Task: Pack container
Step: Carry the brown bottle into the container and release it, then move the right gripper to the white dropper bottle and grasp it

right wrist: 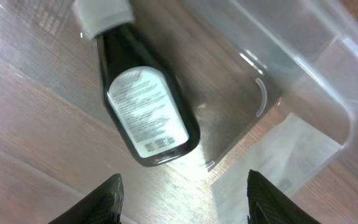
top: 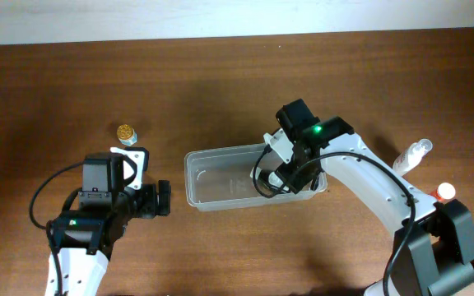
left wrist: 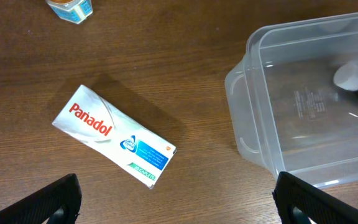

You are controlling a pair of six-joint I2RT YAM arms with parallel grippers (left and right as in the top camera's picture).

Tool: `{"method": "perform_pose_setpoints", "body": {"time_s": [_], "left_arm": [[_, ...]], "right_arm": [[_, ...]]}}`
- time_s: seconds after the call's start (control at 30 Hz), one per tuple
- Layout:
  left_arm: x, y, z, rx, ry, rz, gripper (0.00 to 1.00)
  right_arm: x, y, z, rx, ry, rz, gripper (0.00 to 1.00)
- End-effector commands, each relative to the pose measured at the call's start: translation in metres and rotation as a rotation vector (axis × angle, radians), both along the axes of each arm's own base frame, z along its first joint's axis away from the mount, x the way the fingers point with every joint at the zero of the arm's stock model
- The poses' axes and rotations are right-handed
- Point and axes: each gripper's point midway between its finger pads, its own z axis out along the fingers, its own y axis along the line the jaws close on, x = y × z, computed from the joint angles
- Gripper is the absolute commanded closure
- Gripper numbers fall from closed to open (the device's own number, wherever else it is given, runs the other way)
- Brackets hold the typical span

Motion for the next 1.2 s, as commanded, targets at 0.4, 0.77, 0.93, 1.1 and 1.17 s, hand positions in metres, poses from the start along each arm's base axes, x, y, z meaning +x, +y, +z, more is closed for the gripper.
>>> {"method": "perform_pose_setpoints", "body": {"time_s": [0.4,0.77,0.93,1.1,1.17], "left_arm": [[0.004,-0.001,0.008,-0.021,-0.018,0.006,0.01],[0.004,-0.002,0.008,-0.022,-0.018,0.006,0.01],[0.004,-0.001,0.008,-0.022,-0.018,0.006,0.01],[0.004,-0.002,0.008,-0.022,-0.018,0.006,0.01],[0.004,-0.002,0.008,-0.022,-0.018,0.006,0.01]], "right_arm": [[0.038,0.008,0.099,0.084,-0.232,-0.147,0.43],[0.049,-0.147,0.250,0.135,-0.632,-0.878,0.03],[0.036,-0.215,0.218,0.115,-0.496,-1.089,0.04],[0.030,-0.273,0.157,0.019,-0.288,-1.237,0.04],[0.030,-0.284,0.141,-0.002,-0.236,-1.252,0.04]]}}
